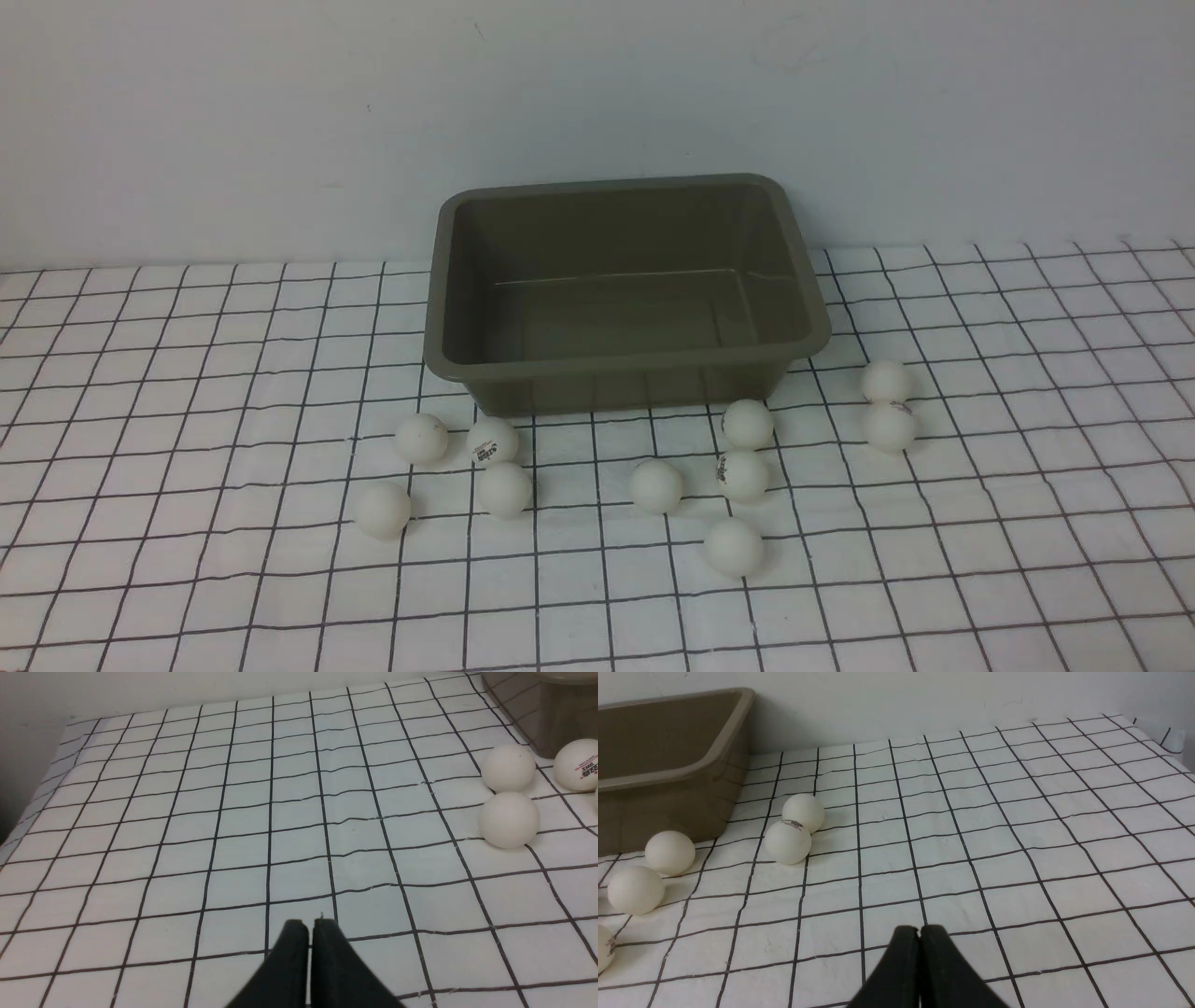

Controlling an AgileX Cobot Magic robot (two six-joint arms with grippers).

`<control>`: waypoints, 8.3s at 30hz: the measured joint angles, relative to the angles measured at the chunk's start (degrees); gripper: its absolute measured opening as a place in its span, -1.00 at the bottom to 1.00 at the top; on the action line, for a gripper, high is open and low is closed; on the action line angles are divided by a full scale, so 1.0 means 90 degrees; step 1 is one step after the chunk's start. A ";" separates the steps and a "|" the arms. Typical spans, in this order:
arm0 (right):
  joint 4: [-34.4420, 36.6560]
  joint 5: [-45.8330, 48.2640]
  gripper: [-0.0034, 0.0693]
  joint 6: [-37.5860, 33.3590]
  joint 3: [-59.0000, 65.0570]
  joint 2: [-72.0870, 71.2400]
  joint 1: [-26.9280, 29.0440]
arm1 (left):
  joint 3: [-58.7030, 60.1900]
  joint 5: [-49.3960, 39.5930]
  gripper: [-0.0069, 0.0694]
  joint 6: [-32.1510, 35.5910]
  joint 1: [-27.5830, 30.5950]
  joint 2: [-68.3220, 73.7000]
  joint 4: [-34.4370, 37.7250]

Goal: Put the table tennis balls into the box on the white checkered tablecloth.
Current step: 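Reach for and grasp a ping pong ball on the table, then release the ping pong ball into the bin and lift the gripper away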

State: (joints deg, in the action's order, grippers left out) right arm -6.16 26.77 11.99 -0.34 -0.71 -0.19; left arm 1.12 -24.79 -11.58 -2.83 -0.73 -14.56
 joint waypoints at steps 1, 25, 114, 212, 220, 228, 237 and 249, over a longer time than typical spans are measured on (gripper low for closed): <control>0.0000 0.0000 -0.95 0.0000 0.0000 0.0000 0.0000 | 0.0000 0.0000 -0.83 0.0000 0.0000 0.0000 0.0000; 0.0014 0.0000 -0.95 0.0017 0.0000 0.0000 0.0000 | 0.0000 0.0000 -0.83 0.0000 0.0000 0.0000 0.0000; 0.3441 0.3104 0.46 -0.4171 -0.8068 1.0984 -0.0824 | 0.0000 0.0000 -0.83 0.0000 0.0000 0.0000 0.0000; 0.1174 0.4081 0.05 -0.1975 -0.9491 1.3130 -0.1406 | 0.0000 0.0000 -0.83 0.0000 0.0000 0.0000 0.0000; 0.1274 0.4224 0.05 -0.2005 -0.9491 1.2241 -0.1406 | 0.0000 0.0000 -0.83 0.0000 0.0000 0.0000 0.0000; 0.2185 0.3981 0.05 -0.2579 -1.0404 1.2247 -0.1990 | 0.0000 0.0000 -0.83 0.0000 0.0000 0.0000 0.0000; 0.2047 0.3996 0.05 -0.2598 -1.2550 1.3612 -0.2289 | 0.0000 0.0000 -0.83 0.0000 0.0000 0.0000 0.0000; 0.2004 0.4876 0.46 -0.2802 -1.4489 1.5007 -0.2289 | 0.0000 0.0000 -0.83 0.0000 0.0000 0.0000 0.0000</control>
State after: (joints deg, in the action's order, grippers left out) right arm 11.88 70.65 -13.23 -130.74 134.34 -20.79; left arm 1.12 -24.79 -11.58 -2.83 -0.73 -14.56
